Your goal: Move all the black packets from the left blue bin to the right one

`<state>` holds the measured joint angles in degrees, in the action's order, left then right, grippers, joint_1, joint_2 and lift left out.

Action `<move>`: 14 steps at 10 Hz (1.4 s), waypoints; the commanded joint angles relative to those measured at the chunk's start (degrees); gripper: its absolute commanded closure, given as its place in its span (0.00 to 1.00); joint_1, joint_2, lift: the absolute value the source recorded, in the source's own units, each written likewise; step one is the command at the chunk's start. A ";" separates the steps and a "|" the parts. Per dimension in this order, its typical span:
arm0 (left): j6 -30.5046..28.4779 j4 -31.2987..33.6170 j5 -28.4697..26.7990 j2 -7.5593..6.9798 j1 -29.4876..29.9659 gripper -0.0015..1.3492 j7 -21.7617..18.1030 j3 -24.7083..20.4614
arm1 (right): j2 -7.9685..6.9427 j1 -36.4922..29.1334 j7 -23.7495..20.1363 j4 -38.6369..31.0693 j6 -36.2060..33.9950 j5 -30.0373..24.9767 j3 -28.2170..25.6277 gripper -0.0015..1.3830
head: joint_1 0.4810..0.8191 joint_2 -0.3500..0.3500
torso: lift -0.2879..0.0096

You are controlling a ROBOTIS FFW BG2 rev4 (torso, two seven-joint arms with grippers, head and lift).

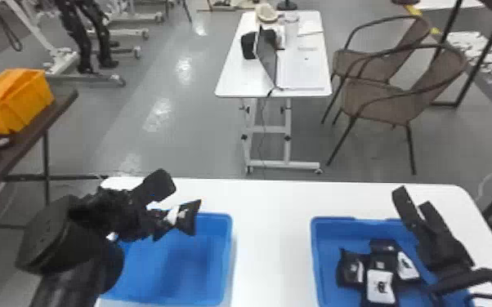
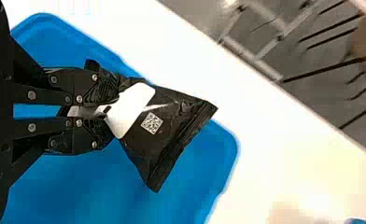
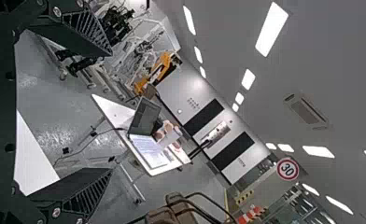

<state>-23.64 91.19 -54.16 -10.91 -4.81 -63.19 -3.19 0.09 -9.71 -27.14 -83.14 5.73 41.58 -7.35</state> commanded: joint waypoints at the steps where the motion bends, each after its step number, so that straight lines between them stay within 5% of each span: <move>1: 1.32 2.76 7.93 2.38 -0.20 0.80 3.07 2.49 | -0.14 1.19 -0.81 0.00 -0.64 -0.19 1.29 0.10 | 0.63 0.60 | 0.97; 4: 7.56 -3.12 27.09 6.69 -2.93 0.76 12.21 3.54 | -0.14 4.17 -2.31 0.35 -1.25 -3.26 4.10 0.09 | 0.63 0.49 | 0.97; 7: 10.37 -7.26 41.41 7.31 -5.12 0.76 14.76 7.41 | -0.14 6.64 -3.19 1.23 -1.25 -4.76 6.47 0.09 | 0.63 0.42 | 0.97; 10: 9.76 -9.54 48.09 7.13 -6.88 0.76 14.76 13.30 | -0.14 8.66 -3.98 1.32 -1.25 -6.16 7.88 0.09 | 0.63 0.36 | 0.97; 14: 9.14 -11.65 49.50 7.22 -9.60 0.76 14.06 15.93 | 0.79 10.33 -5.38 -0.26 -3.36 -7.22 12.62 0.10 | 0.63 0.34 | 0.97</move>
<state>-14.46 79.90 -4.80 -3.72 -14.16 -49.13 12.61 0.62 0.63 -32.53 -82.89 2.93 34.42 4.56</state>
